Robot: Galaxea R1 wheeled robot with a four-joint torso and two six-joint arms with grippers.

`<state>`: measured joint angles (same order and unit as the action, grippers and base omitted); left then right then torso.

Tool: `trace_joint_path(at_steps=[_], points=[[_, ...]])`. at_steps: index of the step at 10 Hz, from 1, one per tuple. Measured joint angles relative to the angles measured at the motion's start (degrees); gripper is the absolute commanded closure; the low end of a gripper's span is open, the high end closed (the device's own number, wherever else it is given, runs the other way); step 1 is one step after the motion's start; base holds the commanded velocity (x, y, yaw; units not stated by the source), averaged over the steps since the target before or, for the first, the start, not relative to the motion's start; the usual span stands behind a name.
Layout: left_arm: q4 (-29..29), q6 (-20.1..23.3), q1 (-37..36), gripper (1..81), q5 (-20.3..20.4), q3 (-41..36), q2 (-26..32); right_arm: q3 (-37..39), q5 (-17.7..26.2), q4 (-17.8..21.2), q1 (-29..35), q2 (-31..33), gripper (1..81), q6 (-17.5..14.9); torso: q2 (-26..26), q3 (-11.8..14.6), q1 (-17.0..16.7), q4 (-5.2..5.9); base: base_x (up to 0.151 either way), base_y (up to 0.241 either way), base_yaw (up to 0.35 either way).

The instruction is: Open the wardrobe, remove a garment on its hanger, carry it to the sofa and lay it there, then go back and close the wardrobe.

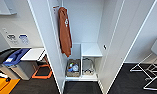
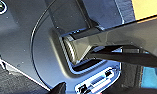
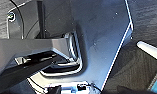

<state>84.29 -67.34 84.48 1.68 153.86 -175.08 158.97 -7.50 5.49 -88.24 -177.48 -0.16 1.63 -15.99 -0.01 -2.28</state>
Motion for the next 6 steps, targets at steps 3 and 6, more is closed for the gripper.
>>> trace_joint_path(at_steps=[3,6], points=[[-0.05,0.00,0.02,1.0,0.00,0.00,0.02,0.00,-0.02,0.02,0.00,0.00,1.0,0.02,0.00,0.00,0.00,0.00,0.021,0.000,0.000],[-0.06,-0.05,1.13,1.0,0.05,0.00,0.00,0.00,0.12,0.00,-0.82,0.00,1.0,0.02,0.09,0.05,-0.11,0.00,0.104,0.000,0.000]])
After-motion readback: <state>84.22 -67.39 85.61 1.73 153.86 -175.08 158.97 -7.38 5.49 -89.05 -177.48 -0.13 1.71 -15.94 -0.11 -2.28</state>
